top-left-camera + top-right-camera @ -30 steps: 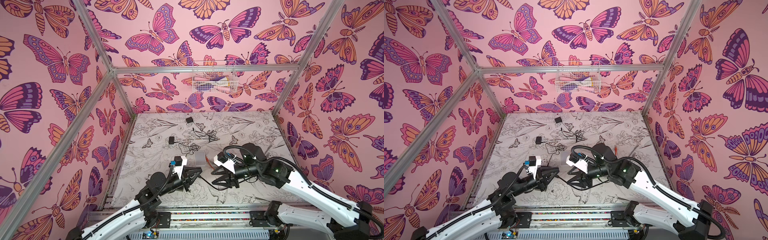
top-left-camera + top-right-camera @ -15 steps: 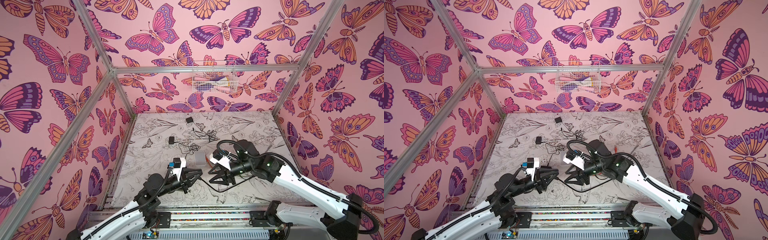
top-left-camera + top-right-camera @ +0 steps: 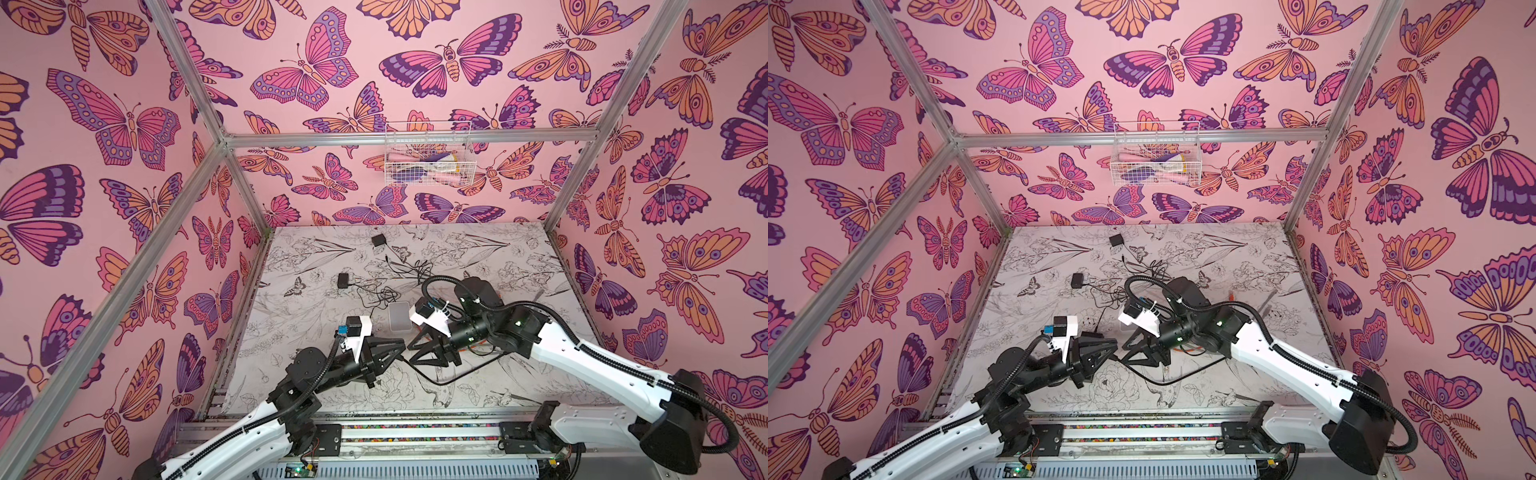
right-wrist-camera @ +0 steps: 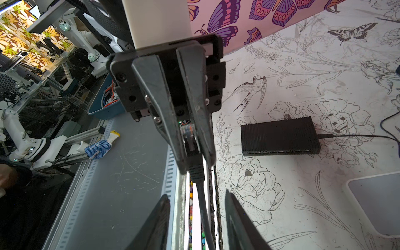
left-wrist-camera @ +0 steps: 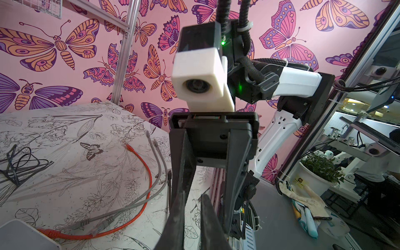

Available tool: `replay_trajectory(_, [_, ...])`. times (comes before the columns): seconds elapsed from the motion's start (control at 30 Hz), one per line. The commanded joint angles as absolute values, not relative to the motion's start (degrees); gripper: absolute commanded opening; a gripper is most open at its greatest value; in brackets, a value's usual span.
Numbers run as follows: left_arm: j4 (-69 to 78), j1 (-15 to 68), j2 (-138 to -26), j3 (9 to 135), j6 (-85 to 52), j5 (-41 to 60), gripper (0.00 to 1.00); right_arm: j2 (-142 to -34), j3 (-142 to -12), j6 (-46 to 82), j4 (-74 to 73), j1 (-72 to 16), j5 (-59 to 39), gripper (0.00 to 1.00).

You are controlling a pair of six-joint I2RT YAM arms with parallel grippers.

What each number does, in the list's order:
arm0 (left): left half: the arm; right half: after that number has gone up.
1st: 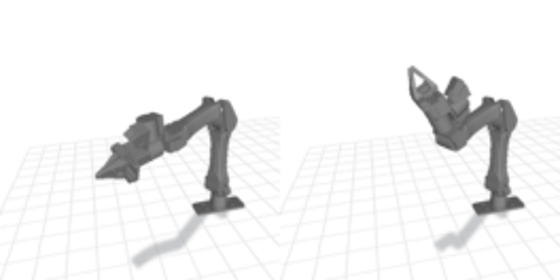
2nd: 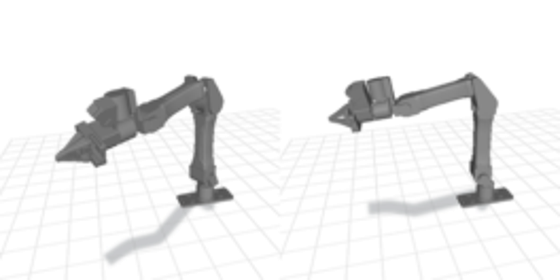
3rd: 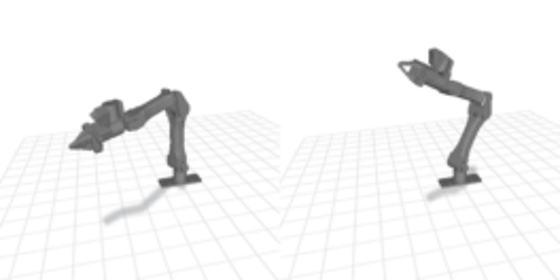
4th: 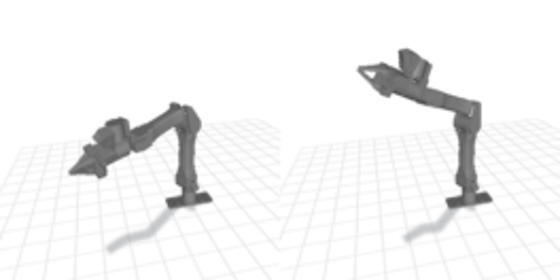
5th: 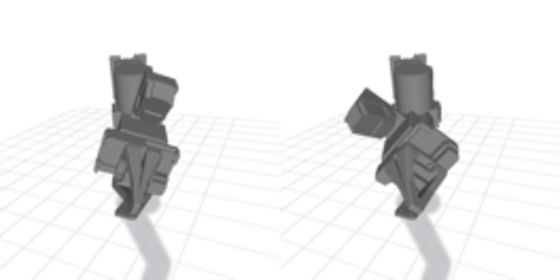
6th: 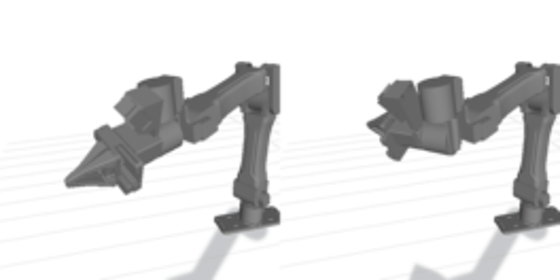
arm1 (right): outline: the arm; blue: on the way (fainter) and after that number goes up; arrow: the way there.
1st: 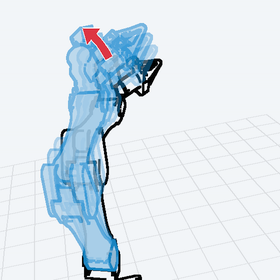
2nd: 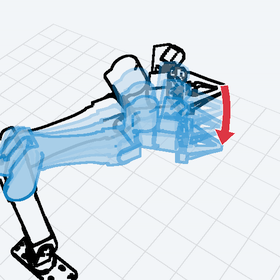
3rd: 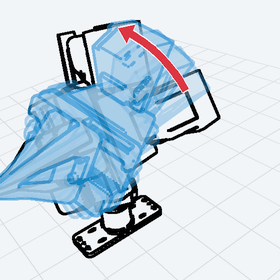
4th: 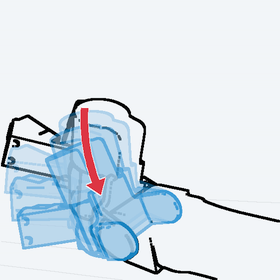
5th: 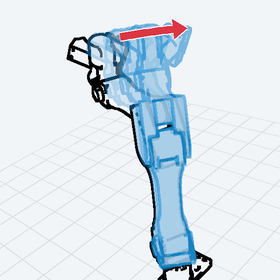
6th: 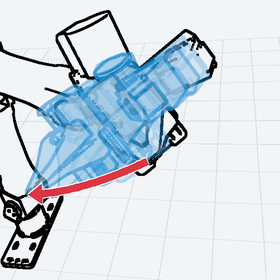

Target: Insert the plug into the switch port

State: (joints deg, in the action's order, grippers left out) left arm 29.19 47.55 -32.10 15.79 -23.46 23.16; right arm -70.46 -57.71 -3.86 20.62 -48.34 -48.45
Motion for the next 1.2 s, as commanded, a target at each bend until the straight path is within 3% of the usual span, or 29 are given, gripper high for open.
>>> replay_trajectory(0.0, [32.28, 47.29, -31.94, 15.17, -23.82, 24.38, 0.0, -70.41, -58.25, -5.36, 18.74, -47.9, -51.33, 0.41])
replay_trajectory(1.0, [31.94, 47.29, -31.95, 15.82, -23.38, 23.16, 0.0, -72.59, -55.92, -7.38, 16.52, -50.44, -48.46, 0.31])
replay_trajectory(1.17, [31.84, 47.29, -31.99, 15.81, -23.38, 22.86, 0.0, -73.18, -55.64, -7.09, 16.01, -50.88, -48.51, 0.24])
